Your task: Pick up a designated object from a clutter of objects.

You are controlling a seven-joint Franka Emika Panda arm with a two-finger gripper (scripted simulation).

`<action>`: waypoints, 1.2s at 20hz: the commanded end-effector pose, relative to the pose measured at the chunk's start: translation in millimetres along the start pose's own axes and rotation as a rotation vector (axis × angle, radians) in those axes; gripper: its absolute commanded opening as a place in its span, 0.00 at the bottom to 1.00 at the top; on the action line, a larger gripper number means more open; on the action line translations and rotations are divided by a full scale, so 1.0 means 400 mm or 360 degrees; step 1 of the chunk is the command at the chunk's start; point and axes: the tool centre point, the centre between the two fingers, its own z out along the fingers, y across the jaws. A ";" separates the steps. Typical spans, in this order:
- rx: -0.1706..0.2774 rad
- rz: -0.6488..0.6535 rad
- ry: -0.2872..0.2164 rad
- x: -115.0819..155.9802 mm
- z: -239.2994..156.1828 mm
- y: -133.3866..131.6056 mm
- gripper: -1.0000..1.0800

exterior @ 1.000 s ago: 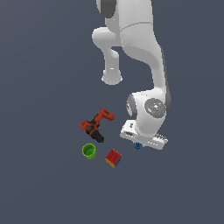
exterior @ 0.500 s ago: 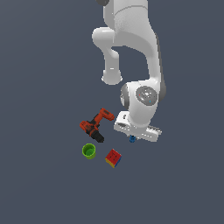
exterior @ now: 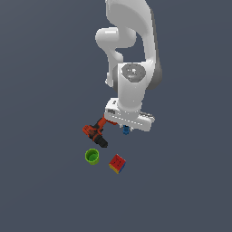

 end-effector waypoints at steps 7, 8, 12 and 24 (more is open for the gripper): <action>0.0004 0.0000 -0.0001 -0.045 -0.148 0.161 0.00; 0.0004 0.0000 -0.0001 -0.050 -0.166 0.180 0.00; 0.0006 0.0000 -0.0001 -0.072 -0.242 0.262 0.00; 0.0005 0.0000 -0.0001 -0.126 -0.459 0.493 0.00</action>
